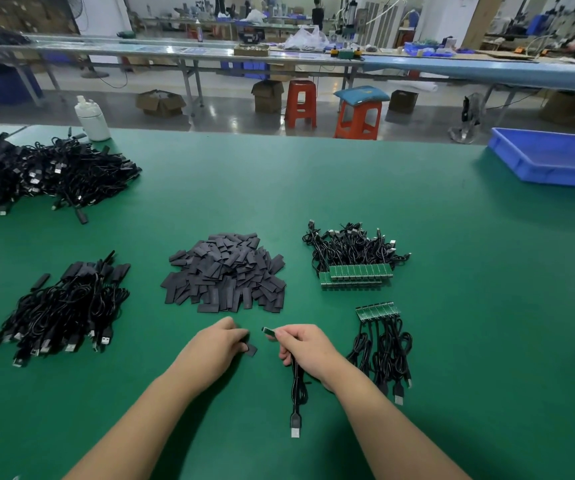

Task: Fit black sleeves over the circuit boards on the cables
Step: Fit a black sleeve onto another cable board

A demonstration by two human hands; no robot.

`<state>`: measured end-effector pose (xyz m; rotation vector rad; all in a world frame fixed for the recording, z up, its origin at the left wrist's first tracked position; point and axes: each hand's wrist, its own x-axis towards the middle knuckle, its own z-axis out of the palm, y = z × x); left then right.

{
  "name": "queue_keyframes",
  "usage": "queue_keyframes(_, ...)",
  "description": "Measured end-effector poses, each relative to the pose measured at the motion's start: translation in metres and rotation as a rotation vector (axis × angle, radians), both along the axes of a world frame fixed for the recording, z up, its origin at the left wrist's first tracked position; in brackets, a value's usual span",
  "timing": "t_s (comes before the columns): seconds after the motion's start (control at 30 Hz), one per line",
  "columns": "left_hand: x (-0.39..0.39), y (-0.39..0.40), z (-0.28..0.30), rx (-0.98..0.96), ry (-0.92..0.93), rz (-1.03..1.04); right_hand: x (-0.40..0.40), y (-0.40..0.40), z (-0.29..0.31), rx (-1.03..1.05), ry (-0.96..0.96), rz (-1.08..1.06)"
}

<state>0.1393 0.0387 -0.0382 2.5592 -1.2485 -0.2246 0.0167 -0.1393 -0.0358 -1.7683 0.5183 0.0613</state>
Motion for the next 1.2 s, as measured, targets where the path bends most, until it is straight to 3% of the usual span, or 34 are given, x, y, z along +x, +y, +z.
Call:
queue_keyframes(0.17, 0.0, 0.005, 0.007, -0.038, 0.067, -0.013, 0.0, -0.002, 0.0, 0.067, -0.03, 0.014)
queue_keyframes(0.43, -0.004, 0.005, 0.019, -0.221, 0.175, 0.16, -0.001, 0.0, 0.0, 0.096, -0.049, 0.008)
queue_keyframes(0.7, 0.002, 0.003, 0.015, 0.093, 0.035, 0.029, -0.001, -0.002, -0.004, 0.065, -0.03, -0.001)
queue_keyframes(0.83, 0.004, 0.01, 0.016, 0.113, -0.093, 0.016, -0.001, -0.002, -0.004, 0.057, -0.026, -0.011)
queue_keyframes(1.2, -0.005, 0.007, 0.016, -0.241, 0.049, 0.012, -0.001, 0.001, -0.003, 0.035, -0.043, 0.003)
